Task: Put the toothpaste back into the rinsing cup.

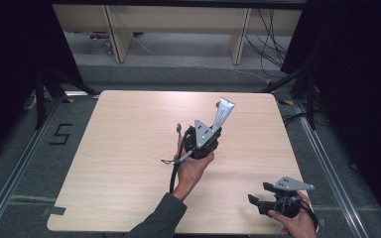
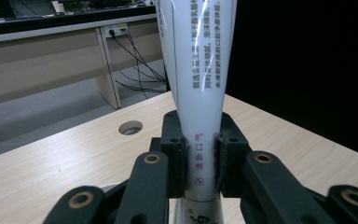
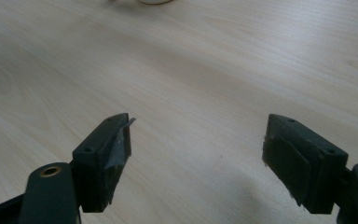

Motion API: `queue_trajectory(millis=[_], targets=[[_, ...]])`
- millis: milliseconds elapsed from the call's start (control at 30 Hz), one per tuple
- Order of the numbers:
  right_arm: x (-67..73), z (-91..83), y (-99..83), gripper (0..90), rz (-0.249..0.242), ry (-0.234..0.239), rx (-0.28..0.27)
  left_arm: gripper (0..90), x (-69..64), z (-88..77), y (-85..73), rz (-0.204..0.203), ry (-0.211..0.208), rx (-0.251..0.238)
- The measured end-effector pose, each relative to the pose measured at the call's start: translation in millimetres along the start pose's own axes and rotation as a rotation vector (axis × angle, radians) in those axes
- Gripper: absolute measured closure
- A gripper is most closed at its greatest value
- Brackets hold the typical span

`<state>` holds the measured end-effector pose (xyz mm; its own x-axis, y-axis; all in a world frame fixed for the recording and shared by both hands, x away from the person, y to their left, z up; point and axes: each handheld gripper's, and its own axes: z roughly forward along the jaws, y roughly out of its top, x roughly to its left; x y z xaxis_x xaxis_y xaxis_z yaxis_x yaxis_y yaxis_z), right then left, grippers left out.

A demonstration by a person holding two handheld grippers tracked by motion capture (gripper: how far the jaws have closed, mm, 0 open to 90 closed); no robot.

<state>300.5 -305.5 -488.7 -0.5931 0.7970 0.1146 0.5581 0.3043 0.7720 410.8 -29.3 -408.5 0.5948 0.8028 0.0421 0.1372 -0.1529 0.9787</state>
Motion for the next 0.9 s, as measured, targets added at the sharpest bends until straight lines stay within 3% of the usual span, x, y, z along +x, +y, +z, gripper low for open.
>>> queue_trajectory(millis=[33,67,167,433,467,533,600,667,700,900], targets=[[-0.2,-0.6,-0.1,24.4,-0.003,-0.011,0.001,76.8,1.2,1.3,0.3,-0.003,0.005,-0.006],[2.0,-0.9,-0.6,24.4,0.033,-0.002,0.012,76.8,2.2,2.7,0.9,-0.003,0.011,-0.005],[-0.3,-0.7,-0.4,24.4,0.006,-0.005,0.004,76.7,4.2,7.7,3.8,0.001,0.026,-0.013],[-0.8,-0.5,-1.0,24.4,0.006,-0.003,0.001,76.7,5.0,17.2,10.7,0.011,0.06,-0.03],[1.3,-1.0,-1.4,24.4,0.036,0.003,0.002,76.7,3.7,18.5,10.1,-0.008,0.068,-0.021],[-0.9,-1.4,-1.0,24.5,0.013,0.003,0.003,76.7,5.8,22.0,10.0,0.016,0.079,-0.031],[-0.7,-2.2,-1.0,24.5,0.016,0.004,0.007,76.7,5.3,23.5,9.1,-0.005,0.094,-0.022],[-1.2,-1.9,-1.7,24.4,0.012,0.0,0.01,76.7,6.4,24.6,9.5,0.0,0.103,-0.021],[-1.1,-1.7,-1.9,24.4,0.013,0.004,0.01,76.7,9.3,26.7,10.5,0.019,0.099,-0.045],[-1.5,-2.2,-2.2,24.5,0.005,-0.013,0.005,76.6,12.5,29.3,9.1,0.001,0.134,-0.027]])
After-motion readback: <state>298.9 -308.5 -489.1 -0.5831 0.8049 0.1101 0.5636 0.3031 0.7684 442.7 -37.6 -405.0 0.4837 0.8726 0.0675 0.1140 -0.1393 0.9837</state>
